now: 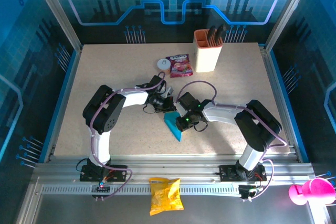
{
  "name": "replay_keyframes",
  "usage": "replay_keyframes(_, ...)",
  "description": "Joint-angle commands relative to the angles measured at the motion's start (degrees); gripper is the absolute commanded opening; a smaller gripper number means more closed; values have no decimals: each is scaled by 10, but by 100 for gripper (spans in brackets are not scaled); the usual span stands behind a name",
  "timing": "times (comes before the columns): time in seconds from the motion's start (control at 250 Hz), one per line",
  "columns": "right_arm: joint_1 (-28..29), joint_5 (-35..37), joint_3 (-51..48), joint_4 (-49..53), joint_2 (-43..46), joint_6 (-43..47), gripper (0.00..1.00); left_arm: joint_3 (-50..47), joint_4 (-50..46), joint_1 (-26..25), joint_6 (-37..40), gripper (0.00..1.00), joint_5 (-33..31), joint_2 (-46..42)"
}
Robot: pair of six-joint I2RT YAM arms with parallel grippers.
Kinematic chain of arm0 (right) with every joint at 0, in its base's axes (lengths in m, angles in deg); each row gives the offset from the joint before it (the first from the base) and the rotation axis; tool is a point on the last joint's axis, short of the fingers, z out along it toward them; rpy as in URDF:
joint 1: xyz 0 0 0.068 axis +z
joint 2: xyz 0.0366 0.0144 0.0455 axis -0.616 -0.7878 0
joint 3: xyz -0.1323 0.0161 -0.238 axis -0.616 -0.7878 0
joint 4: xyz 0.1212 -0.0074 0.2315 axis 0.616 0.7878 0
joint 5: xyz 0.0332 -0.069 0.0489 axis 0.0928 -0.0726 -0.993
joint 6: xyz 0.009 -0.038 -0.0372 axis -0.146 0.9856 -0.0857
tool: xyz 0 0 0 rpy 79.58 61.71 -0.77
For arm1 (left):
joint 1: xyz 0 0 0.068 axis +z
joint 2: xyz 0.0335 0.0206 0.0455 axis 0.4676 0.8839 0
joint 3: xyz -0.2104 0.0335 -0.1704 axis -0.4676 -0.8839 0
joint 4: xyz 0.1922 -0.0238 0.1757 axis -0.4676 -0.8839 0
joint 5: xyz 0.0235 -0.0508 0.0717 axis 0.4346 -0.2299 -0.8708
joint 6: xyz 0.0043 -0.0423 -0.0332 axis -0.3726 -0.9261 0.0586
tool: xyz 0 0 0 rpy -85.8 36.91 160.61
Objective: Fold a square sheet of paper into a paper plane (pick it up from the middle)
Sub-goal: Third fold the triangle at the center of the table.
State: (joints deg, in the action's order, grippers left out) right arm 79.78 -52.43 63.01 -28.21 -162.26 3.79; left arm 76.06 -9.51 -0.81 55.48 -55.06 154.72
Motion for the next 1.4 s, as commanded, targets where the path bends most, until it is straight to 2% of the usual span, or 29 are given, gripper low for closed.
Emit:
replay_keyframes(0.0, -12, 4, -1, -6, -7, -2, 0, 5, -28, -7, 12, 0, -10, 24)
replay_keyframes(0.487, -17, 10, -7, -7, -17, -11, 0, 6, -30, -9, 9, 0, -9, 17)
replay_keyframes(0.827, -16, 23, -27, 3, -33, -16, 0, 15, -17, 19, -29, 0, 4, -65)
replay_keyframes(1.095, -17, 20, -34, -4, -44, -21, 0, -92, 20, 31, -58, 0, 18, -178)
replay_keyframes(1.238, -17, 16, -33, -5, -53, -20, 0, -174, 72, 20, -83, 0, 31, -223)
replay_keyframes(1.394, -17, 14, -31, -6, -61, -19, 0, -216, 103, 0, -91, 0, 37, -239)
